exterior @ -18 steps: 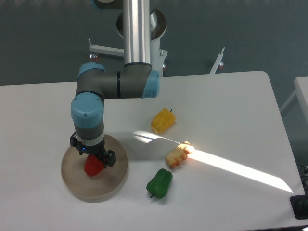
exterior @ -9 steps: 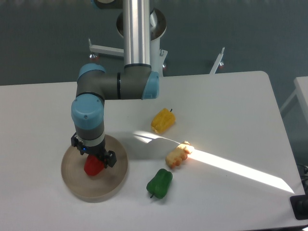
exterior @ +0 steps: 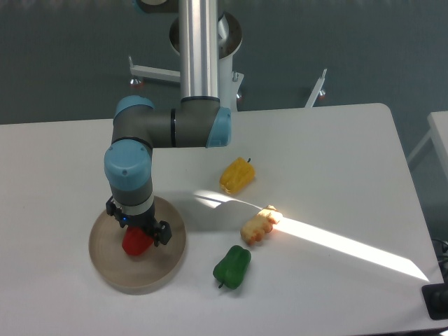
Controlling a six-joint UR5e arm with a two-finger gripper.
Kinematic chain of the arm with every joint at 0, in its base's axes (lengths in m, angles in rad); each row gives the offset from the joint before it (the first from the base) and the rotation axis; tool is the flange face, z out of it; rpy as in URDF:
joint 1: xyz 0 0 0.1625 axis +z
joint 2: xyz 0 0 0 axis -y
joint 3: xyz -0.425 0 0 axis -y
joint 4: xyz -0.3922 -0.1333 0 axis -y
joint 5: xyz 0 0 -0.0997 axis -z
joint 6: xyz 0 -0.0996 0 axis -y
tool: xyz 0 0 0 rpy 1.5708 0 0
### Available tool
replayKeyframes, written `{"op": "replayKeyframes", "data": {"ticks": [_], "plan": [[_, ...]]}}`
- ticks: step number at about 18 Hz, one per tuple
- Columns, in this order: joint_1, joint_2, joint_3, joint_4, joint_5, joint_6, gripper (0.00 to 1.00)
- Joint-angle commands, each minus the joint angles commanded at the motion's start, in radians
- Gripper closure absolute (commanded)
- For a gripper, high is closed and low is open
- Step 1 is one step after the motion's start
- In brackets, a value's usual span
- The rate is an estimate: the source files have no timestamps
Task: Pick up the red pepper from the plate
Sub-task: 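Close the gripper fingers on the red pepper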
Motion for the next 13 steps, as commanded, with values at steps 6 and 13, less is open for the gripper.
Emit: {"op": "replayKeyframes", "data": {"ticks": [6, 13], "plan": [[0.0, -0.002, -0.002, 0.0, 0.0, 0.002, 0.22], [0.0, 0.002, 0.0, 0.0, 0.0, 0.003, 0.37]]}}
